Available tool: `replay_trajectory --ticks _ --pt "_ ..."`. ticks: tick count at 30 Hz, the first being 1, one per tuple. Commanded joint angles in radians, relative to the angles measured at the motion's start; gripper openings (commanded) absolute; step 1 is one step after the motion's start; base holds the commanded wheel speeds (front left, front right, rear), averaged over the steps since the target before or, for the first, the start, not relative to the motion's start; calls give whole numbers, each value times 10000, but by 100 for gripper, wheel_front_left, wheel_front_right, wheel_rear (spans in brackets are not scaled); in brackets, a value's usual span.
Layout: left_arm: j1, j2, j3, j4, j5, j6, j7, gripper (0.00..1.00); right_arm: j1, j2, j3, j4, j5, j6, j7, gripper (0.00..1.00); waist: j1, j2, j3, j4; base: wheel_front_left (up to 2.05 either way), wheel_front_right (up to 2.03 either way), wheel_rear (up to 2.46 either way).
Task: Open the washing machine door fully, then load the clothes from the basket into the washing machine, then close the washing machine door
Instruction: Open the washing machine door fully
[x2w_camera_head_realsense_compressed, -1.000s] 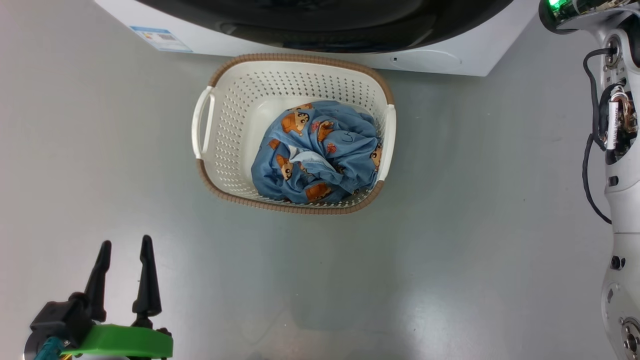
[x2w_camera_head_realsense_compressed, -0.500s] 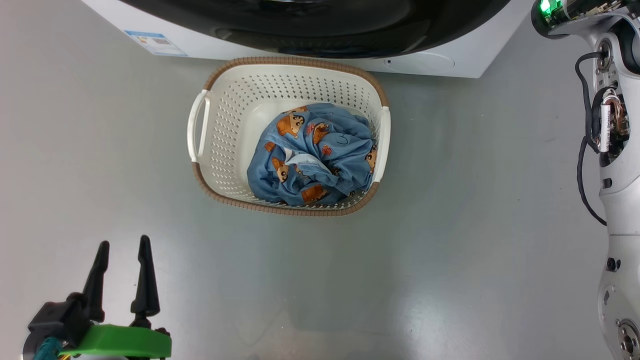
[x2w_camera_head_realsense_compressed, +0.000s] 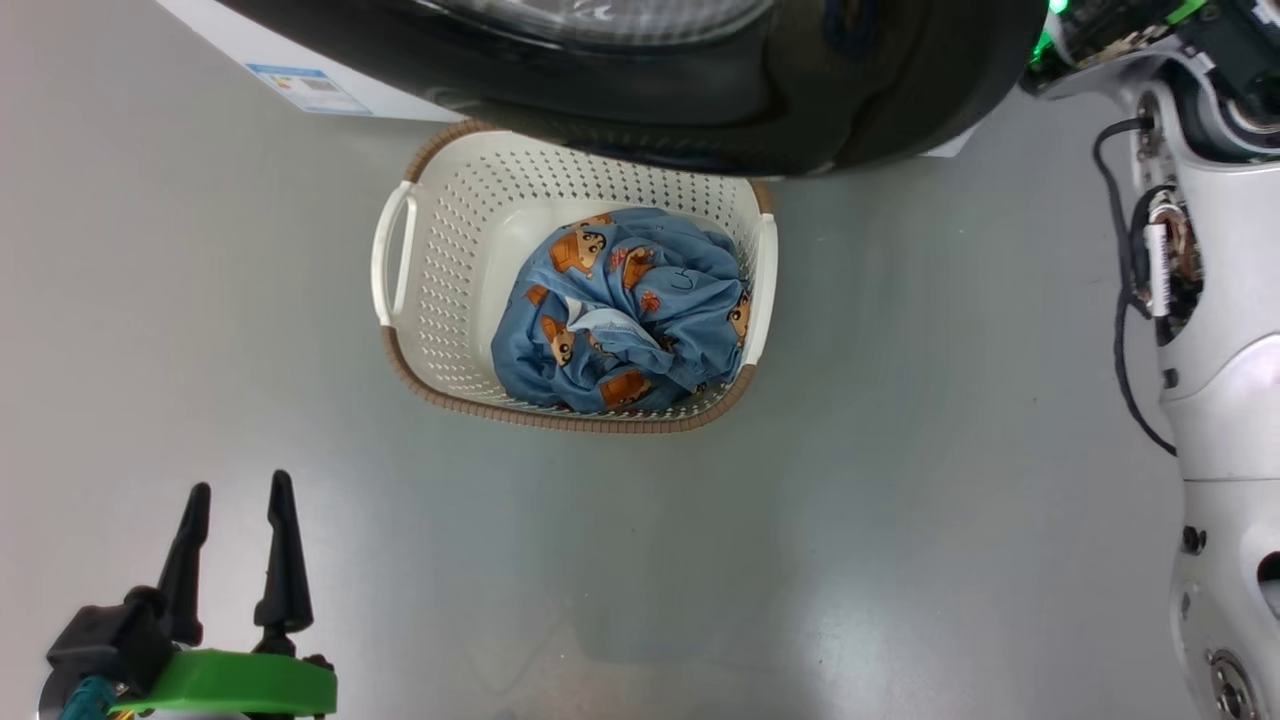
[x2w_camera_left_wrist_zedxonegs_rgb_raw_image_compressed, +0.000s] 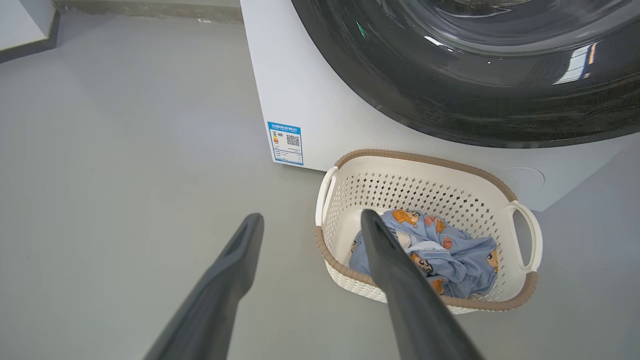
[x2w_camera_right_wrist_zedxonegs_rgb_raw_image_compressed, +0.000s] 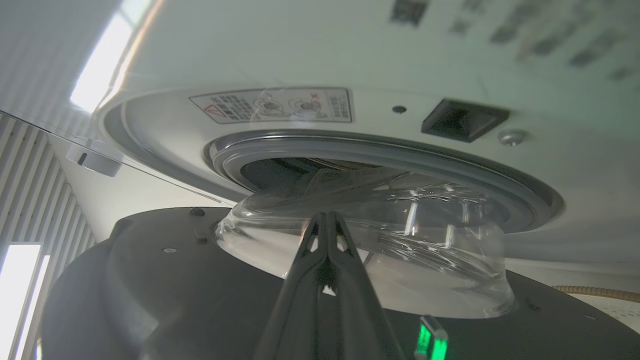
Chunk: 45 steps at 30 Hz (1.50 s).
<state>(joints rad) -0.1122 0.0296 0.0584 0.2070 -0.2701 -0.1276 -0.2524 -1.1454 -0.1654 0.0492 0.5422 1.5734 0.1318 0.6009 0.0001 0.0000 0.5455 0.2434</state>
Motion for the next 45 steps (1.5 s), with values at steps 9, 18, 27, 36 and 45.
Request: replay_trajectory --ticks 9,18,27,36,45 --pt "7 206 622 -173 -49 -31 -94 100 687 541 642 -808 -40 -11 718 0 0 0 -59 -311 0 0 0" --pt "-80 206 707 -84 -73 -31 -94 100 1637 757 1458 -1219 -67 -11 1476 0 0 0 -582 -587 0 0 0" --pt "-58 206 734 41 -157 -31 -94 100 2595 1010 2391 -1638 141 -11 2045 0 0 0 -1313 -706 0 0 0" --pt "206 206 769 258 -538 -31 -94 100 3790 1144 3684 -1976 846 -11 1975 0 0 0 -2299 -705 0 0 0" --pt "525 206 632 414 -781 82 -94 100 4490 1149 5697 -2035 2123 -11 1069 0 0 0 -3207 -562 0 0 0"
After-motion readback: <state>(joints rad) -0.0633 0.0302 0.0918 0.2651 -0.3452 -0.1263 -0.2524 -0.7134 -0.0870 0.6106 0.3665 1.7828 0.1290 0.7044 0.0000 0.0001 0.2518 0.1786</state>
